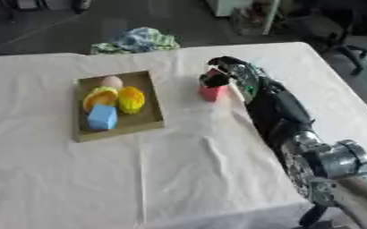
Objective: Pick up objects on the table and place them in the box.
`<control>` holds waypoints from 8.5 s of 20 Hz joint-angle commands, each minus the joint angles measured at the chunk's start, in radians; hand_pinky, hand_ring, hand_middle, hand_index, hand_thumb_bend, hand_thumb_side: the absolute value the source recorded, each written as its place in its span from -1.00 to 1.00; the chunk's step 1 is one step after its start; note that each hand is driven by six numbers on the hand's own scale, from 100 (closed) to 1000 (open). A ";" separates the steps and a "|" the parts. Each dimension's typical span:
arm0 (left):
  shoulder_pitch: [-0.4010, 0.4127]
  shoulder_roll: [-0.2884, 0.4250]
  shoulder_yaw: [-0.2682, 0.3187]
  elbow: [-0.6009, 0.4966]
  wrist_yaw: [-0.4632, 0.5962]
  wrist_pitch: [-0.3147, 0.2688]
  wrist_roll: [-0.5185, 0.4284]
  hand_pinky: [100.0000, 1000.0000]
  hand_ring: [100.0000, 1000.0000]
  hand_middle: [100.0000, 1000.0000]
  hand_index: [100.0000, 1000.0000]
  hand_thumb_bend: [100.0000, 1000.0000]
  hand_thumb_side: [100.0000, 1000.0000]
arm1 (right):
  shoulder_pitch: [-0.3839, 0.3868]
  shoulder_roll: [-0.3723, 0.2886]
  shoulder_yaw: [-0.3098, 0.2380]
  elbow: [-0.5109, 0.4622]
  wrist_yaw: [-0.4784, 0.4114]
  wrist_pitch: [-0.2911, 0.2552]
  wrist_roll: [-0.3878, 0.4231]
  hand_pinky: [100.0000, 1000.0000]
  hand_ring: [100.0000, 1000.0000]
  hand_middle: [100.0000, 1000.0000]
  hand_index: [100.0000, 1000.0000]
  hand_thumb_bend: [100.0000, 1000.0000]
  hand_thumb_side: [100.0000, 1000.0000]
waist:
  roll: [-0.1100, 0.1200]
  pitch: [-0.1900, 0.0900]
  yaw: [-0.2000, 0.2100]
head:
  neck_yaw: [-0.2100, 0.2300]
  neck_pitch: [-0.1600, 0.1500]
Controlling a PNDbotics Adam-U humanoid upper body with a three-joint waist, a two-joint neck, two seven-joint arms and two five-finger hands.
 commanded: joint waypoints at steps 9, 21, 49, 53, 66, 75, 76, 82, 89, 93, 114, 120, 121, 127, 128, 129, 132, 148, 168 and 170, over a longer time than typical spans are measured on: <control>-0.008 0.010 0.009 -0.008 -0.002 -0.001 -0.003 0.41 0.00 0.06 0.56 -1.00 0.85 | 0.002 -0.028 -0.003 0.017 -0.107 -0.027 0.049 0.85 0.89 0.88 1.00 -0.88 0.50 | 0.010 -0.008 -0.005 | -0.004 0.004; -0.007 0.011 0.010 -0.008 -0.003 -0.001 -0.004 0.41 0.00 0.06 0.56 -1.00 0.85 | 0.005 -0.026 0.004 0.027 -0.228 -0.040 0.065 0.81 0.84 0.84 1.00 -0.88 0.64 | 0.010 -0.007 -0.007 | -0.004 0.004; -0.004 0.010 0.012 -0.006 -0.006 0.000 -0.010 0.42 0.00 0.07 0.56 -1.00 0.86 | 0.011 -0.027 0.022 -0.024 -0.101 -0.076 0.192 0.84 0.87 0.89 1.00 -1.00 -0.92 | 0.009 -0.006 -0.009 | -0.008 0.004; -0.004 0.010 0.013 -0.006 -0.006 0.000 -0.010 0.42 0.00 0.07 0.56 -1.00 0.86 | 0.012 -0.029 0.014 -0.030 -0.084 -0.067 0.168 0.70 0.70 0.83 1.00 -1.00 -1.00 | 0.009 -0.006 -0.008 | -0.008 0.004; -0.003 0.009 0.012 -0.005 -0.005 0.000 -0.012 0.42 0.00 0.07 0.56 -1.00 0.86 | -0.009 -0.034 0.005 -0.165 -0.190 -0.124 0.073 0.20 0.09 0.62 0.89 -1.00 -1.00 | 0.007 -0.011 -0.008 | -0.019 0.004; -0.009 0.006 0.007 -0.006 -0.001 0.000 -0.018 0.42 0.01 0.07 0.56 -1.00 0.86 | -0.053 0.062 0.061 -0.264 -0.212 -0.196 0.154 0.21 0.10 0.63 0.90 -1.00 -1.00 | 0.008 -0.011 0.008 | -0.041 0.004; -0.010 0.005 0.006 -0.006 0.000 0.000 -0.019 0.42 0.01 0.07 0.56 -1.00 0.86 | -0.055 0.080 0.068 -0.264 -0.209 -0.200 0.165 0.22 0.11 0.63 0.90 -1.00 -1.00 | 0.008 -0.011 0.011 | -0.044 0.004; -0.012 0.004 0.006 -0.006 0.000 0.000 -0.021 0.42 0.00 0.07 0.56 -1.00 0.86 | -0.055 0.166 0.139 -0.288 -0.199 -0.271 0.245 0.26 0.18 0.66 0.93 -1.00 -1.00 | 0.008 -0.009 0.021 | -0.057 0.004; -0.007 0.004 0.009 -0.003 -0.003 0.001 -0.018 0.42 0.00 0.07 0.56 -1.00 0.86 | -0.042 0.168 0.235 -0.414 -0.316 -0.377 0.350 0.26 0.18 0.67 0.94 -1.00 -1.00 | 0.004 -0.010 0.017 | -0.055 0.004; -0.005 0.003 0.010 -0.001 -0.004 0.001 -0.018 0.42 0.00 0.07 0.56 -1.00 0.86 | -0.026 0.156 0.256 -0.416 -0.343 -0.365 0.398 0.30 0.23 0.68 0.94 -1.00 -0.93 | 0.003 -0.012 0.013 | -0.056 0.004; -0.035 0.004 -0.011 -0.006 0.002 -0.001 -0.040 0.43 0.00 0.07 0.56 -1.00 0.87 | -0.058 0.211 0.058 -0.262 -0.087 -0.184 -0.016 0.39 0.29 0.65 0.92 -1.00 -1.00 | 0.004 0.010 0.097 | -0.115 0.004; -0.031 0.008 -0.007 -0.005 -0.002 0.000 -0.035 0.43 0.00 0.06 0.56 -1.00 0.88 | -0.052 0.195 0.018 -0.190 -0.058 -0.136 -0.166 0.40 0.32 0.64 0.92 -1.00 -0.97 | -0.002 0.011 0.109 | -0.122 0.004; -0.031 0.007 -0.008 -0.005 -0.002 0.000 -0.036 0.43 0.00 0.06 0.56 -1.00 0.88 | -0.051 0.196 0.020 -0.181 -0.061 -0.138 -0.168 0.41 0.35 0.64 0.92 -1.00 -0.75 | -0.003 0.010 0.109 | -0.121 0.004; -0.028 0.007 -0.006 -0.003 -0.003 0.000 -0.037 0.43 0.00 0.06 0.56 -1.00 0.88 | -0.048 0.194 0.048 -0.167 -0.086 -0.177 -0.090 0.65 0.68 0.74 0.98 -1.00 0.29 | -0.006 0.006 0.106 | -0.114 0.004; -0.028 0.007 -0.006 -0.003 -0.003 0.000 -0.036 0.43 0.00 0.06 0.56 -1.00 0.88 | -0.049 0.193 0.052 -0.171 -0.083 -0.181 -0.074 0.69 0.73 0.76 0.98 -1.00 0.36 | -0.007 0.005 0.105 | -0.114 0.004; -0.028 0.007 -0.006 -0.002 -0.003 0.000 -0.036 0.43 0.00 0.06 0.56 -1.00 0.88 | -0.050 0.192 0.055 -0.176 -0.078 -0.183 -0.061 0.77 0.81 0.80 0.99 -1.00 0.46 | -0.007 0.005 0.105 | -0.114 0.004; -0.026 0.007 -0.006 -0.001 -0.004 0.000 -0.037 0.43 0.00 0.06 0.56 -1.00 0.88 | -0.051 0.187 0.057 -0.197 -0.063 -0.188 -0.041 0.94 0.94 0.91 1.00 -1.00 0.52 | -0.009 0.003 0.103 | -0.112 0.004; 0.001 0.011 0.002 0.008 -0.009 0.002 -0.028 0.43 0.00 0.06 0.56 -1.00 0.88 | -0.038 0.096 0.083 -0.377 -0.087 -0.266 -0.184 0.85 0.87 0.87 1.00 -1.00 0.12 | -0.020 -0.022 0.063 | -0.078 0.004; 0.082 -0.042 0.040 0.015 0.008 -0.002 0.087 0.44 0.05 0.10 0.54 -1.00 0.87 | 0.726 -0.015 0.058 -1.063 -0.875 -0.202 -0.404 0.40 0.27 0.45 0.90 -1.00 0.17 | -0.026 -0.041 -0.031 | 0.173 0.004; 0.094 -0.053 0.041 0.012 0.012 -0.008 0.095 0.44 0.06 0.11 0.54 -1.00 0.86 | 0.775 0.026 0.047 -1.092 -0.884 -0.192 -0.423 0.40 0.26 0.44 0.89 -1.00 0.18 | -0.023 -0.038 -0.036 | 0.208 0.004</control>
